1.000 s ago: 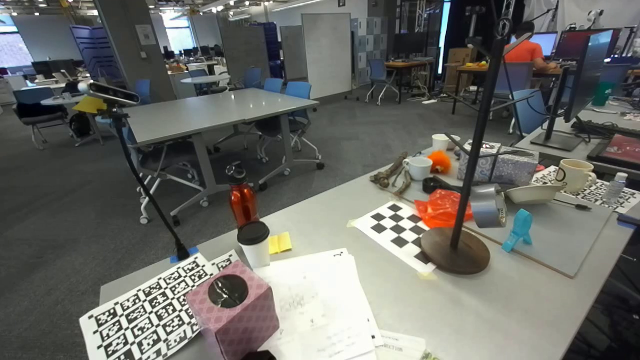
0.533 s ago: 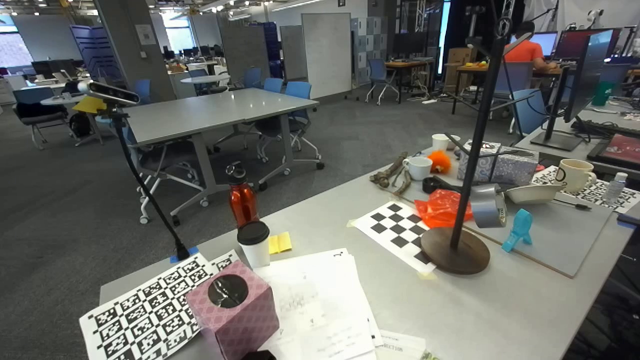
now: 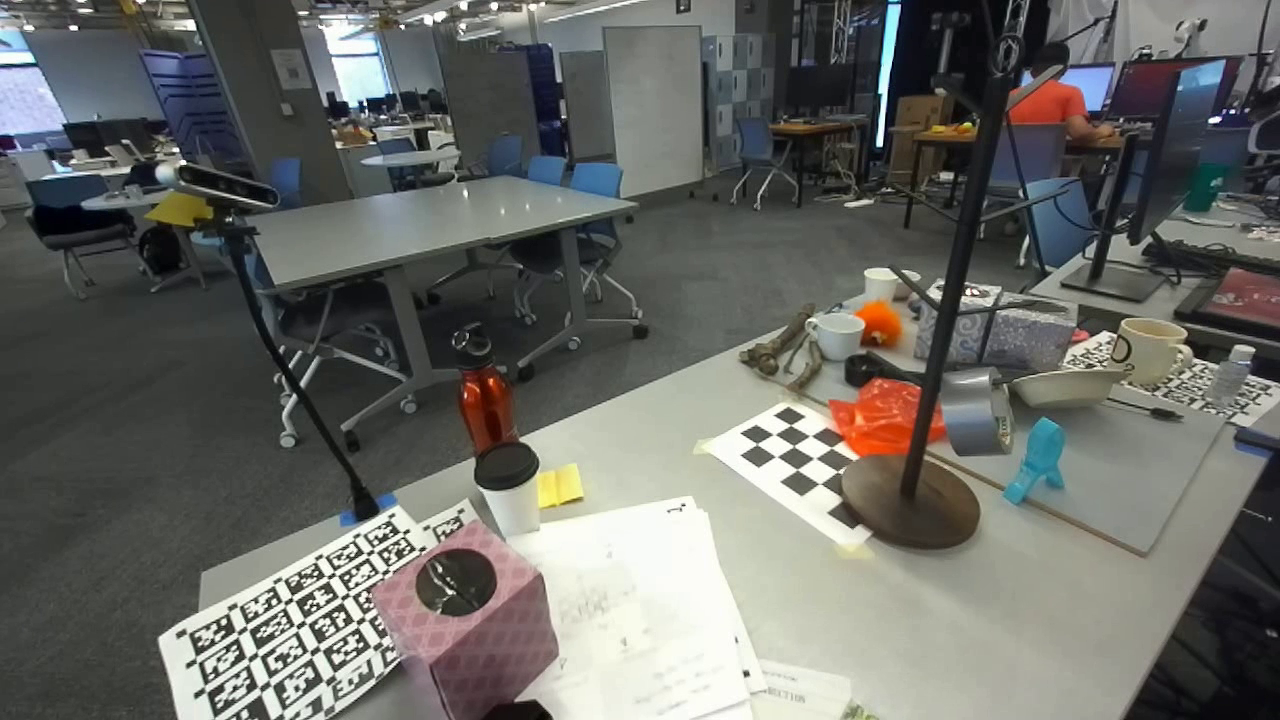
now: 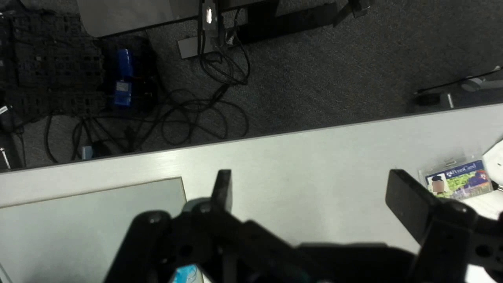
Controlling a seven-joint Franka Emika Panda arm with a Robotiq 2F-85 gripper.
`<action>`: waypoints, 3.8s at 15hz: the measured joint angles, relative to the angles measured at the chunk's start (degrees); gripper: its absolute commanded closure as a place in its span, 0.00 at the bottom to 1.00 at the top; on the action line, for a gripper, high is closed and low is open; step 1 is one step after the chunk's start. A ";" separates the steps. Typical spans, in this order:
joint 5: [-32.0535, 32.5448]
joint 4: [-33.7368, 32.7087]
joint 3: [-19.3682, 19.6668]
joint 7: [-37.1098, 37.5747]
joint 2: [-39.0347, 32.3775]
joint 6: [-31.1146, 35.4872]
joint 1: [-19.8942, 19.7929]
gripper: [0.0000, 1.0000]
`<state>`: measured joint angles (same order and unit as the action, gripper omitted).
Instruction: Pick up the grey tape from the black support and put it on the table.
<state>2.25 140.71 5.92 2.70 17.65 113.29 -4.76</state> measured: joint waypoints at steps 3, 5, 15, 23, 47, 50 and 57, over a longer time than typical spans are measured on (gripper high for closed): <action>0.83 0.96 0.19 0.00 -0.52 0.78 -0.88 0.00; 0.90 0.98 0.24 0.00 -0.51 0.82 -1.00 0.00; 0.58 1.86 0.33 -0.10 -2.88 5.18 -0.99 0.00; -5.45 3.44 3.79 -7.51 -11.58 25.03 -1.06 0.00; -15.64 -1.94 6.45 -26.54 -15.56 26.86 -3.73 0.00; -16.48 -2.96 7.30 -33.04 -15.58 25.42 -4.58 0.00; -16.49 -3.43 8.19 -38.96 -16.11 24.72 -5.67 0.00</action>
<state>-14.25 137.28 14.11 -36.27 1.54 138.01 -10.43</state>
